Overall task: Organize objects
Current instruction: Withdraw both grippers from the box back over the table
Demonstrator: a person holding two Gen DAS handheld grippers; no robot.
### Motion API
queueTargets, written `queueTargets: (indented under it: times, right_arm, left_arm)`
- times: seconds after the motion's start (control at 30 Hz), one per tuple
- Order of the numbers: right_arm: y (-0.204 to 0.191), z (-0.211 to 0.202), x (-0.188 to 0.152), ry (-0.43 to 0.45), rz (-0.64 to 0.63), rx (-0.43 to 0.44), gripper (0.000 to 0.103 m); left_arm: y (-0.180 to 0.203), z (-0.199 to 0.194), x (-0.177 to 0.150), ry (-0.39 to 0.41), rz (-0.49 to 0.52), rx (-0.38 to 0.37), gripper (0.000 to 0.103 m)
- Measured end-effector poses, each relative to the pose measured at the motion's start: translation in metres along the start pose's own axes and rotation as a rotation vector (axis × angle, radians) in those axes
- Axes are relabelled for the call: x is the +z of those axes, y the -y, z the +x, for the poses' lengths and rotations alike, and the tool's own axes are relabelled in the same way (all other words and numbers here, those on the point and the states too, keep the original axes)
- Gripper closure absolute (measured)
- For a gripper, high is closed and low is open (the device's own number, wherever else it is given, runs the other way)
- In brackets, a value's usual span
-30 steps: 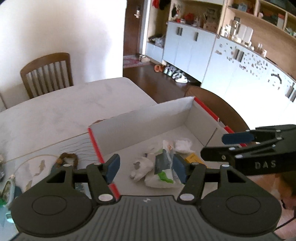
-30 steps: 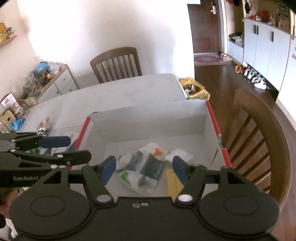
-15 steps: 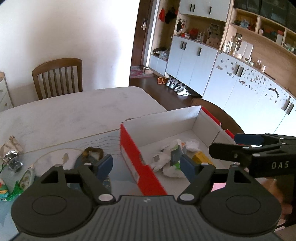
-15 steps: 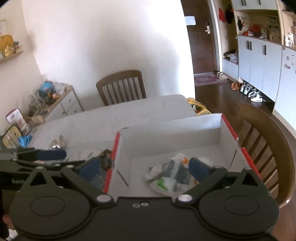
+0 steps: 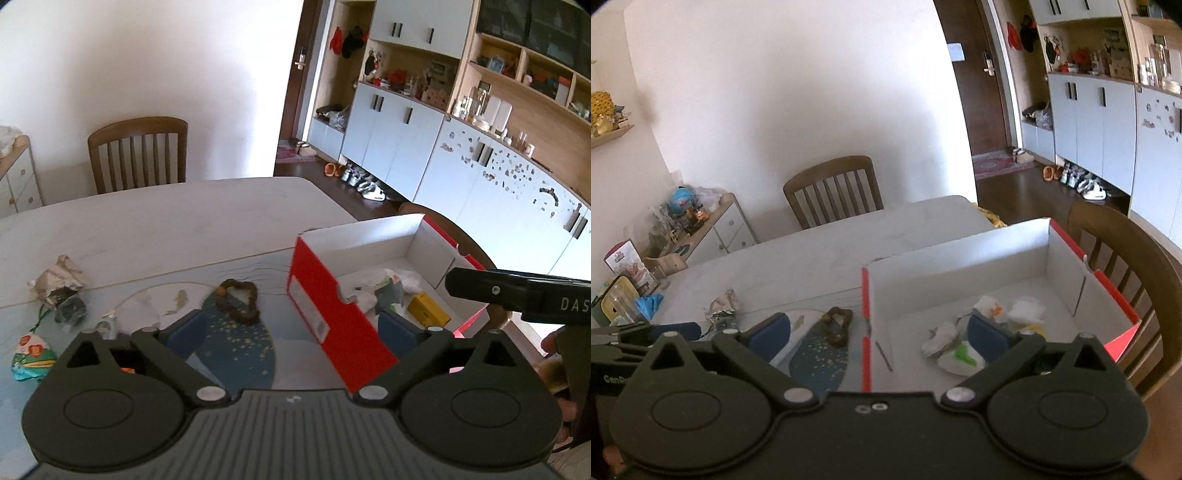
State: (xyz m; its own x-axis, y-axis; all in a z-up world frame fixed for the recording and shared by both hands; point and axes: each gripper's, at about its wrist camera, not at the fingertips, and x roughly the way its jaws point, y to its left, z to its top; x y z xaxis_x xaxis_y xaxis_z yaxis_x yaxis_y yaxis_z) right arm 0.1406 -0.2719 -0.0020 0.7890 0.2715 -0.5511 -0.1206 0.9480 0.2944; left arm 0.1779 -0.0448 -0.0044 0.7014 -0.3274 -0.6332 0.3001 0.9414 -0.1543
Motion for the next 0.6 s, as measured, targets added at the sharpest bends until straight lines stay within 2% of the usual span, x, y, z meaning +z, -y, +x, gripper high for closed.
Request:
queueTargets:
  times: [0.13, 0.3, 0.43, 0.6]
  right_arm:
    - [-0.019, 0.003, -0.005, -0.036, -0.012, 0.080, 0.001]
    - [-0.047, 0.005, -0.009, -0.051, -0.050, 0.136, 0.001]
    - [-0.068, 0.008, -0.014, -0.064, -0.078, 0.143, 0.001]
    - [-0.083, 0.022, -0.016, -0.095, -0.107, 0.100, 0.001]
  left_arm:
    - [-0.021, -0.010, -0.007, 0.005, -0.023, -0.022, 0.000]
    - [-0.044, -0.020, -0.016, 0.004, -0.027, -0.026, 0.000]
    - [-0.064, -0.027, -0.024, 0.001, -0.040, -0.044, 0.000]
    - [-0.083, -0.032, -0.035, -0.009, -0.031, -0.042, 0.000]
